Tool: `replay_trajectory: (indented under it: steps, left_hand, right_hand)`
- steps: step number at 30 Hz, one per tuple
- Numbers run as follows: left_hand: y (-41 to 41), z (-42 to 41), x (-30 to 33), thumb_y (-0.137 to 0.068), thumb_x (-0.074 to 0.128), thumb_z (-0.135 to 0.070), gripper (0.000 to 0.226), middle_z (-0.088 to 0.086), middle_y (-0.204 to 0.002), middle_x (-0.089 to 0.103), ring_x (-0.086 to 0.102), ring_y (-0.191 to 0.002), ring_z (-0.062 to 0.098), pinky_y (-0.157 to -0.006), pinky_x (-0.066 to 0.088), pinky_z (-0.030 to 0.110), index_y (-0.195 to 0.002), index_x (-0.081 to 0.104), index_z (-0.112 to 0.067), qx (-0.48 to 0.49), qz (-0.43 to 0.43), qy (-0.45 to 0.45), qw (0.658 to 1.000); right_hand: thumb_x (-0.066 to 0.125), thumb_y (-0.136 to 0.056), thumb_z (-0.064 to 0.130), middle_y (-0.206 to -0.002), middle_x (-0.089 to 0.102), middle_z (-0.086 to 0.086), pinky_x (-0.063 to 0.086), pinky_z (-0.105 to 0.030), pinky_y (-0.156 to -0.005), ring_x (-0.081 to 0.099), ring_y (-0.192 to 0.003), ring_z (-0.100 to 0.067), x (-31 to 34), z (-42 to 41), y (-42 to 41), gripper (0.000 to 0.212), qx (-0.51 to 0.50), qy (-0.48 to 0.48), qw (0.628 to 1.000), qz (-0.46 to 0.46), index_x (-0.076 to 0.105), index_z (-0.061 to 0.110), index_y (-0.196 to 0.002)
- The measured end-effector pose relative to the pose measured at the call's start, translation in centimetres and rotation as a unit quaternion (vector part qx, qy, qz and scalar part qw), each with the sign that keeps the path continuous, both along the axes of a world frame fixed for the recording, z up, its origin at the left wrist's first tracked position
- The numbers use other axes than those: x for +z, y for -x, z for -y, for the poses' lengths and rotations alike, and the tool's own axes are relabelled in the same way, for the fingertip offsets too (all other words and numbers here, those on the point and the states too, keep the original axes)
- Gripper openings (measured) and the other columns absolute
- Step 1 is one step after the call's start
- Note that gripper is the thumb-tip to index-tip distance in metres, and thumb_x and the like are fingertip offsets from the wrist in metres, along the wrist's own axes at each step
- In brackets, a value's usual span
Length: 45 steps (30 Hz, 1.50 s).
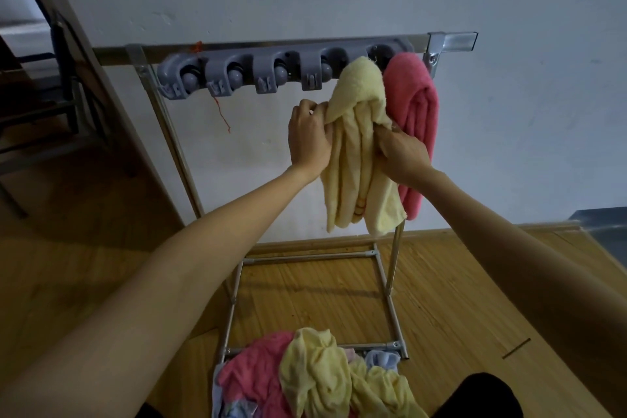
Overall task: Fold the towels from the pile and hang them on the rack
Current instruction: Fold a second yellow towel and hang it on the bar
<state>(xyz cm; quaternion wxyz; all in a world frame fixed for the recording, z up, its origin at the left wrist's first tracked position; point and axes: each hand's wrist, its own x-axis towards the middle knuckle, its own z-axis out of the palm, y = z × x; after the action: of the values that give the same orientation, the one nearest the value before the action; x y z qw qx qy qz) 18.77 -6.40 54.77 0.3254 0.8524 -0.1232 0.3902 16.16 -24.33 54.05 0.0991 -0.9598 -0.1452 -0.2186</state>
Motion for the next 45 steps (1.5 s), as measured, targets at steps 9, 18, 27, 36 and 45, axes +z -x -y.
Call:
replay_trajectory:
  steps: [9,18,27,36,45]
  left_hand:
    - [0.0,-0.3,-3.5,-0.089,0.056,-0.017,0.012,0.004,-0.083,0.057,0.054,-0.076,0.02,-0.066,0.047,0.031,-0.088,0.061,-0.007,-0.089,-0.081,-0.013,0.993]
    - [-0.9,-3.2,-5.6,-0.091,0.058,-0.024,0.023,0.008,-0.096,0.051,0.051,-0.076,0.02,-0.06,0.037,0.029,-0.101,0.05,-0.005,0.047,-0.21,0.016,0.976]
    - [-1.2,-2.2,-6.8,-0.091,0.054,-0.014,0.013,0.008,-0.099,0.061,0.06,-0.084,0.025,-0.058,0.041,0.025,-0.102,0.053,-0.008,0.027,-0.272,-0.041,0.961]
    - [-0.1,-1.7,-7.2,-0.071,0.063,-0.038,0.032,0.001,-0.098,0.061,0.062,-0.087,0.016,-0.074,0.054,0.032,-0.096,0.056,-0.02,-0.196,-0.314,0.041,0.928]
    - [1.1,-0.2,-4.5,-0.074,0.076,-0.039,0.062,0.001,-0.117,0.058,0.056,-0.101,0.013,-0.085,0.05,0.027,-0.124,0.047,-0.016,-0.206,-0.246,0.072,0.944]
  right_hand:
    - [0.046,-0.088,0.007,-0.107,0.062,-0.017,0.017,-0.022,-0.044,0.047,-0.067,-0.023,-1.1,-0.6,0.3,0.028,-0.022,-0.013,1.0,0.01,0.053,0.003,-0.115]
    - [0.049,-0.086,0.007,-0.107,0.062,-0.014,0.022,-0.021,-0.043,0.051,-0.063,-0.023,-1.9,-0.6,-0.1,0.027,-0.02,-0.039,0.999,0.022,0.055,0.005,-0.112]
    - [0.047,-0.088,0.008,-0.123,0.057,-0.017,0.023,-0.019,-0.042,0.046,-0.064,-0.017,-2.6,-1.8,0.3,0.021,-0.025,-0.076,0.996,0.035,0.057,0.003,-0.106]
    - [0.051,-0.088,0.01,-0.134,0.05,-0.013,0.027,-0.019,-0.044,0.051,-0.068,-0.016,-2.3,-0.8,0.4,0.014,-0.01,-0.042,0.999,0.024,0.064,0.006,-0.091]
    - [0.039,-0.091,0.029,-0.128,0.051,-0.015,0.029,-0.017,-0.049,0.06,-0.092,-0.024,-3.1,0.4,0.8,0.034,0.07,-0.001,0.997,0.012,0.068,0.013,-0.095]
